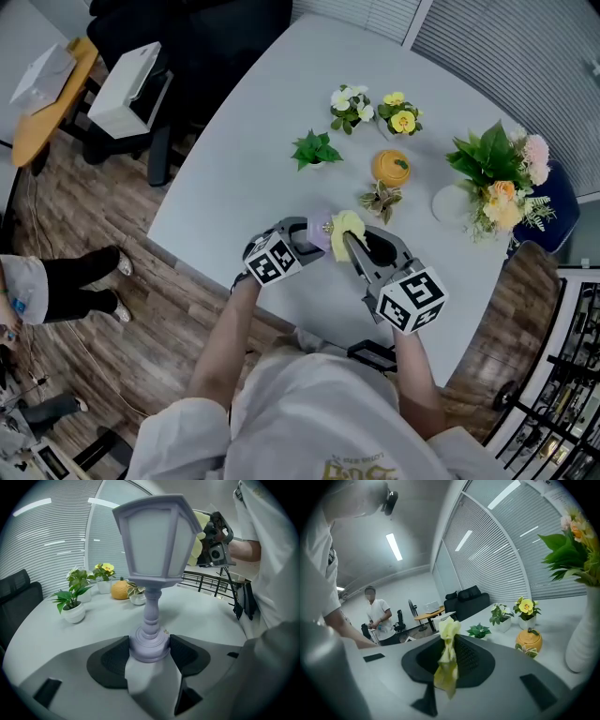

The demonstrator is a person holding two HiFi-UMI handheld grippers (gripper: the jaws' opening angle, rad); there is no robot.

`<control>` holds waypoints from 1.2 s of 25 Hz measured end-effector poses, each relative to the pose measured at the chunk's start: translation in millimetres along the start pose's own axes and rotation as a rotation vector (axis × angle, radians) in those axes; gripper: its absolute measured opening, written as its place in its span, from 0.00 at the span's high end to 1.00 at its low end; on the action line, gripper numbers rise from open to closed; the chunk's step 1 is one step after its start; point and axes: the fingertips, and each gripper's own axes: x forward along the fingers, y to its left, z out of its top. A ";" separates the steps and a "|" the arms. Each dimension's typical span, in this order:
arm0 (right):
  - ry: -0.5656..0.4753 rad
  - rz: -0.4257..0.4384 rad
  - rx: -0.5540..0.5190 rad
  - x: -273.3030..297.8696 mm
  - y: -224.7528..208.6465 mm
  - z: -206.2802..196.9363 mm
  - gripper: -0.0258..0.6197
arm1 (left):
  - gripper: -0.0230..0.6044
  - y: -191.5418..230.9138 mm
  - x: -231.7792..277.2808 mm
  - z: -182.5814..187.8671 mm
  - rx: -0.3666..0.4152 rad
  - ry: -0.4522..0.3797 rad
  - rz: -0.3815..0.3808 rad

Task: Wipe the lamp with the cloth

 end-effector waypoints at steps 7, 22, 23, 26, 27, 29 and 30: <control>0.015 0.013 -0.053 -0.3 13.5 -0.5 0.86 | 0.52 0.1 -0.4 -0.2 0.001 0.001 0.000; 0.077 0.044 -0.276 16.5 44.1 -1.8 0.86 | 0.52 -0.2 0.1 -0.2 0.005 -0.003 0.006; 0.081 0.043 -0.294 18.0 45.7 -1.5 0.86 | 0.52 -0.3 0.2 0.0 0.006 -0.004 0.006; 0.100 0.046 -0.349 23.5 52.6 -0.3 0.86 | 0.52 -0.8 0.2 -0.2 0.008 -0.004 0.008; 0.105 0.047 -0.370 25.8 54.5 0.0 0.86 | 0.52 -0.8 0.2 -0.3 0.008 -0.004 0.009; 0.114 0.045 -0.413 31.0 57.3 0.4 0.86 | 0.52 -0.7 0.2 -0.4 0.008 -0.003 0.010; 0.118 0.044 -0.430 33.6 58.2 0.6 0.86 | 0.52 -0.6 0.3 -0.4 0.009 -0.003 0.010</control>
